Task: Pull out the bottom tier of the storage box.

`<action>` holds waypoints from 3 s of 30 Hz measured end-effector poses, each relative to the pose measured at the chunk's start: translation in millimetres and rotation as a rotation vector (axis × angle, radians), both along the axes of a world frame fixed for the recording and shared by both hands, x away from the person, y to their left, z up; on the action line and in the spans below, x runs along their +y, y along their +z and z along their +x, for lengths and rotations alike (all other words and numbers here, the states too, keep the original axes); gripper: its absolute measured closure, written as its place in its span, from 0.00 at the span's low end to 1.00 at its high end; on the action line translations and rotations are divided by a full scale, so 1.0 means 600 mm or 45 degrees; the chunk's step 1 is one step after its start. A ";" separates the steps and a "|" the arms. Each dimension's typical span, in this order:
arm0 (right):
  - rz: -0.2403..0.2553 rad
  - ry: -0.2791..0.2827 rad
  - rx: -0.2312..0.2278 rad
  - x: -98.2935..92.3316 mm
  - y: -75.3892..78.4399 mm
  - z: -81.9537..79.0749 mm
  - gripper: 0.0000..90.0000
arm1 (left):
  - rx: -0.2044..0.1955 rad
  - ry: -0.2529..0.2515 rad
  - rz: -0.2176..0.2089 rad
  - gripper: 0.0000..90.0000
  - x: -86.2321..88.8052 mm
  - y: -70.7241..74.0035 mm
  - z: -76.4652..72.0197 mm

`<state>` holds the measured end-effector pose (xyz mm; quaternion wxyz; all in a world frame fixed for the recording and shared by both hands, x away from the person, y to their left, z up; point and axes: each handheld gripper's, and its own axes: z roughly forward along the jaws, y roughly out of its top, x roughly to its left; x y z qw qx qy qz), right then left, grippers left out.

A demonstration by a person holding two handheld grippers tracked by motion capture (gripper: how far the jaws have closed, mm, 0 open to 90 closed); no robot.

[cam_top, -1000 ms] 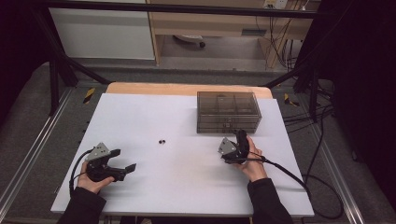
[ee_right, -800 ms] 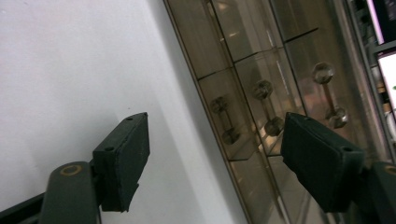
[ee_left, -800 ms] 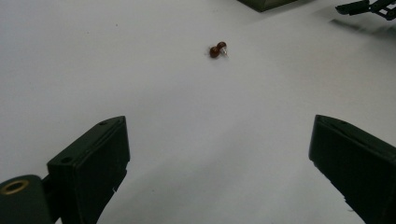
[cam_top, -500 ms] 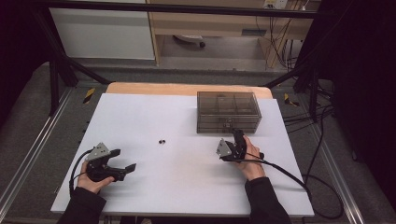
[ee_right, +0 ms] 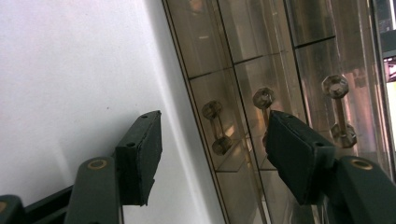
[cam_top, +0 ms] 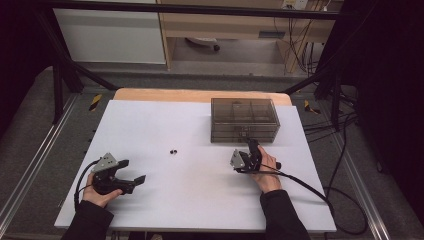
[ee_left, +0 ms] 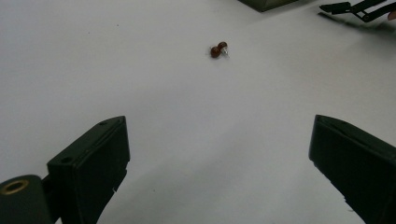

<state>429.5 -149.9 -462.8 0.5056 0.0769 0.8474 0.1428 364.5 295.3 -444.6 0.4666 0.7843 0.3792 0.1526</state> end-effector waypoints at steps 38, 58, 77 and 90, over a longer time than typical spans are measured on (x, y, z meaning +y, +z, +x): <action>-0.191 0.021 -0.178 0.016 -0.037 0.017 0.66 | -0.003 0.008 -0.002 0.05 0.001 -0.001 0.001; -0.240 -0.002 -0.233 0.020 -0.053 0.024 0.78 | -0.003 0.010 0.002 0.06 0.001 -0.002 0.001; -0.287 0.011 -0.285 0.023 -0.060 0.024 0.88 | -0.001 0.010 0.003 0.06 0.000 -0.002 0.001; -0.302 0.005 -0.297 0.025 -0.060 0.021 0.89 | -0.004 0.013 0.000 0.06 0.001 -0.003 0.001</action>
